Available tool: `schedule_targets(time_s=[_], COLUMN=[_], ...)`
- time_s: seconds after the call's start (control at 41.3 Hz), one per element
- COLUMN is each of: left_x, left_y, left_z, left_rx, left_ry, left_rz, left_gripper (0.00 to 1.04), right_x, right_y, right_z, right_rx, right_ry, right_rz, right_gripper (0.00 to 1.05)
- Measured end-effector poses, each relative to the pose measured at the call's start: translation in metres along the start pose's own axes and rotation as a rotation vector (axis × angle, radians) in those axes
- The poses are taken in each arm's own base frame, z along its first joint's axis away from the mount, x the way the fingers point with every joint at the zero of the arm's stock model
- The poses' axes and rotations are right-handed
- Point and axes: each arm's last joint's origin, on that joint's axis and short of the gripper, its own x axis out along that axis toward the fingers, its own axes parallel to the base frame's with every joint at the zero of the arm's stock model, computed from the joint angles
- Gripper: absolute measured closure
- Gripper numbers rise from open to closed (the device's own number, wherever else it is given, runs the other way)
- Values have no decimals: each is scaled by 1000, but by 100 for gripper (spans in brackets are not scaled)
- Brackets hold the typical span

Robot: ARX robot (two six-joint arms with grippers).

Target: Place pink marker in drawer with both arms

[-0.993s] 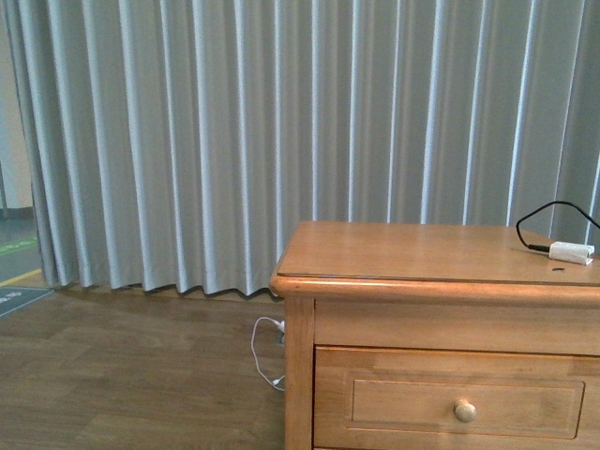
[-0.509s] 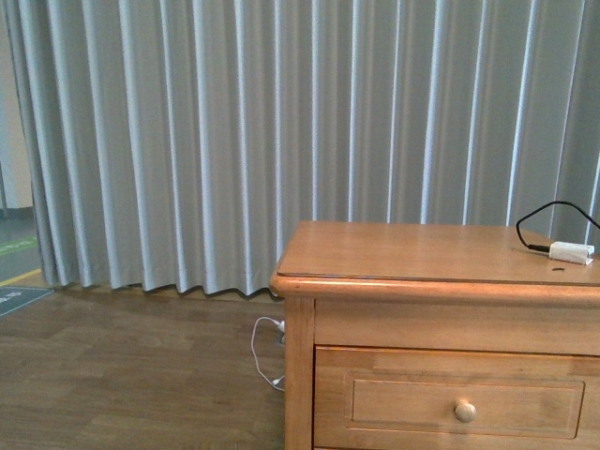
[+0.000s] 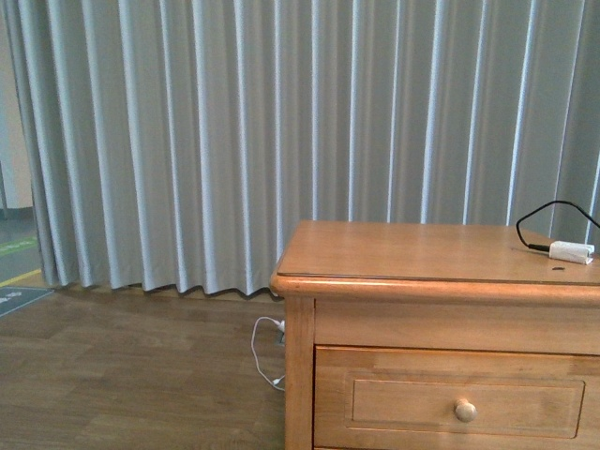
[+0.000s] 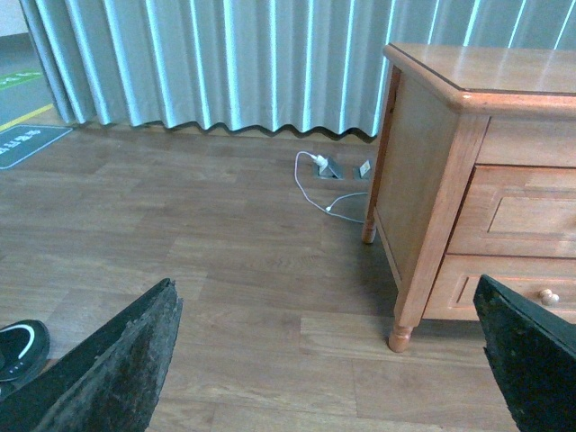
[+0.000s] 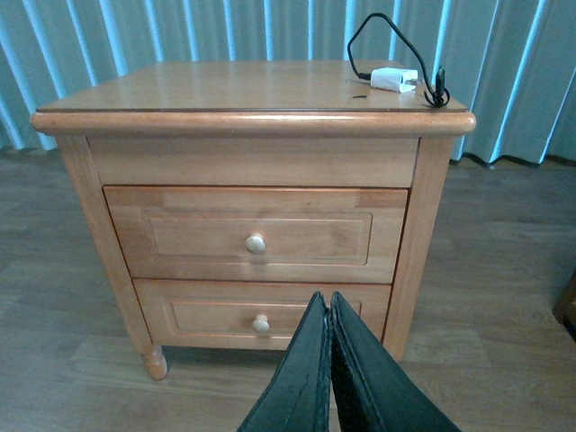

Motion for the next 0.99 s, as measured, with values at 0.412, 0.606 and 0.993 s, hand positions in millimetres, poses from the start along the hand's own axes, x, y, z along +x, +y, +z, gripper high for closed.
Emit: schedule_targets(time_s=[0.412, 0.606, 0.993], left_x=[0, 0, 0], left_y=[0, 0, 0], left_z=[0, 0, 0], left_rx=[0, 0, 0], left_ry=[0, 0, 0], left_rz=[0, 0, 0], left_gripper=[6, 6, 6], right_x=[-9, -20, -21], right_y=[0, 0, 0], right_z=[0, -2, -3], right_rx=[0, 0, -2], right_ry=[-5, -3, 0], right_rz=[0, 2, 2], right_gripper=[103, 103, 58])
